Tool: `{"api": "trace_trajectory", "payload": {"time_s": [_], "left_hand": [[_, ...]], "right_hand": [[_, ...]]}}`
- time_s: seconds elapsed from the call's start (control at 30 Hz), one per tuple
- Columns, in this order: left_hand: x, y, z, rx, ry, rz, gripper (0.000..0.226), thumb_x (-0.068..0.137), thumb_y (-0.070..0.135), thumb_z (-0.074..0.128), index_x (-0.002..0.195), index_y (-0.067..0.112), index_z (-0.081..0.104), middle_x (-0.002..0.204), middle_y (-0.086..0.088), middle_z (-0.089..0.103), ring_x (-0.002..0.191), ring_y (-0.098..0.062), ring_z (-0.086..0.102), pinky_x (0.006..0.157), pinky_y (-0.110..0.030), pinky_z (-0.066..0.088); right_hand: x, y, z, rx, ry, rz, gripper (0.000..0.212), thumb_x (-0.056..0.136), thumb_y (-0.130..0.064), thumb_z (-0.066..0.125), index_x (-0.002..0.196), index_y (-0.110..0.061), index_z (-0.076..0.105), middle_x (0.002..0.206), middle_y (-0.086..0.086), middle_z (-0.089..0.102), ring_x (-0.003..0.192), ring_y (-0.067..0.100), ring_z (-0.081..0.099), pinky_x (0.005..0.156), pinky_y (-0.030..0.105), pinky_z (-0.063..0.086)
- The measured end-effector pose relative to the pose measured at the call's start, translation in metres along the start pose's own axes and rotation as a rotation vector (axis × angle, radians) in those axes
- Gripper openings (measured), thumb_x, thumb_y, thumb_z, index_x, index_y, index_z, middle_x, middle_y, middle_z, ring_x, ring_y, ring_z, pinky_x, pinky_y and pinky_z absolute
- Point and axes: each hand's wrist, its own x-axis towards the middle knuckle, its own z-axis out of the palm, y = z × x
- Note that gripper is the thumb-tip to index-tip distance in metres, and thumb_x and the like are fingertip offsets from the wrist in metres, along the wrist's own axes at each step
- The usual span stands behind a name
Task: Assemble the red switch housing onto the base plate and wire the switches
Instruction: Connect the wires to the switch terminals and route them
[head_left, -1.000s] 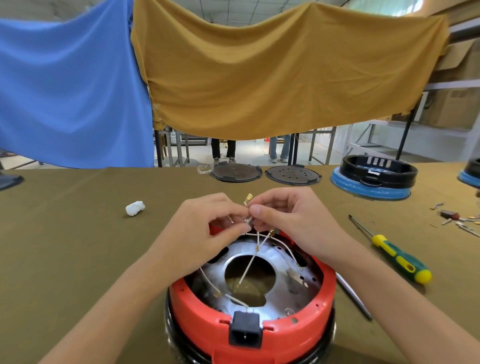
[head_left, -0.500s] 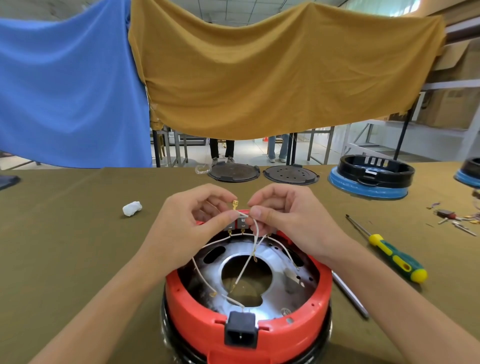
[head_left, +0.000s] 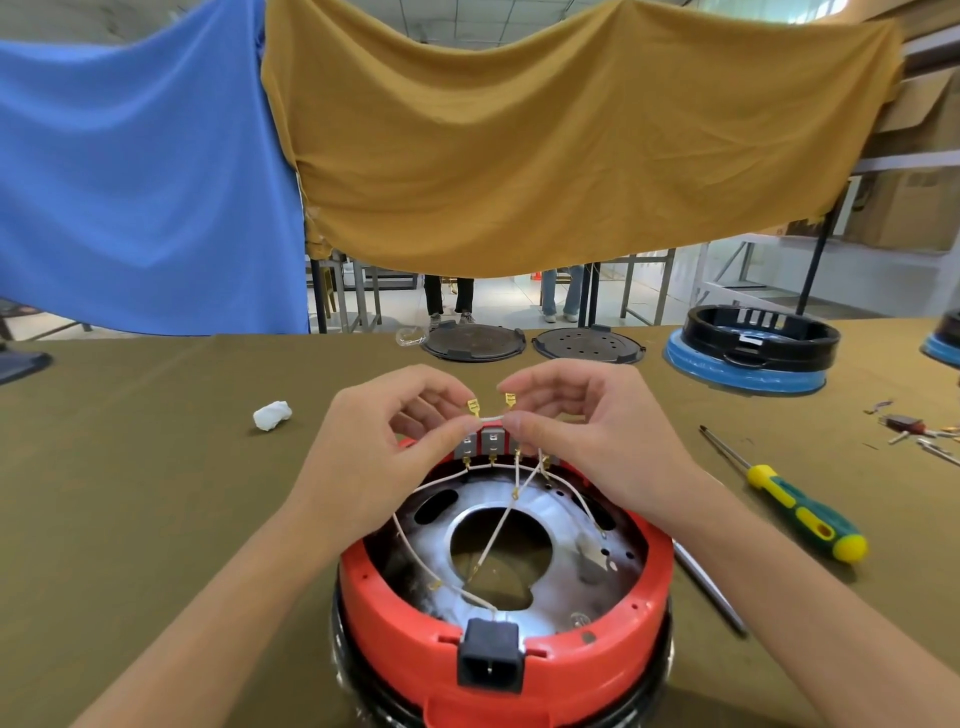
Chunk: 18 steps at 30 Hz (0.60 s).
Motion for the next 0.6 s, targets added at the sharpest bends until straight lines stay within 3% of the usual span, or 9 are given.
{"api": "trace_trajectory", "payload": {"time_s": [0.3, 0.47, 0.6], "left_hand": [[0.0002, -0.0026, -0.0021, 0.033, -0.034, 0.004, 0.013, 0.083, 0.021, 0.077, 0.09, 0.029, 0.07, 0.083, 0.015, 0.069, 0.077, -0.011, 0.066, 0.067, -0.019, 0.053], [0.0014, -0.0027, -0.0016, 0.103, -0.06, 0.056, 0.016, 0.084, 0.021, 0.076, 0.099, 0.026, 0.072, 0.09, 0.018, 0.067, 0.08, -0.01, 0.066, 0.071, -0.014, 0.05], [0.0026, -0.009, -0.0041, 0.122, -0.122, 0.004, 0.015, 0.085, 0.027, 0.076, 0.099, 0.032, 0.073, 0.092, 0.02, 0.068, 0.088, -0.006, 0.065, 0.075, -0.015, 0.049]], "right_hand": [[-0.0009, 0.0007, -0.0004, 0.016, 0.039, 0.002, 0.023, 0.081, -0.006, 0.078, 0.103, -0.01, 0.075, 0.084, 0.007, 0.076, 0.073, 0.023, 0.072, 0.071, 0.025, 0.06], [-0.0002, 0.0027, -0.0008, 0.035, -0.032, 0.056, 0.022, 0.082, -0.007, 0.078, 0.104, -0.007, 0.074, 0.083, 0.009, 0.076, 0.073, 0.03, 0.073, 0.072, 0.031, 0.062], [0.0009, 0.0056, -0.0001, -0.061, -0.032, 0.069, 0.021, 0.083, -0.012, 0.078, 0.104, -0.011, 0.076, 0.082, 0.003, 0.077, 0.072, 0.021, 0.073, 0.072, 0.029, 0.061]]}}
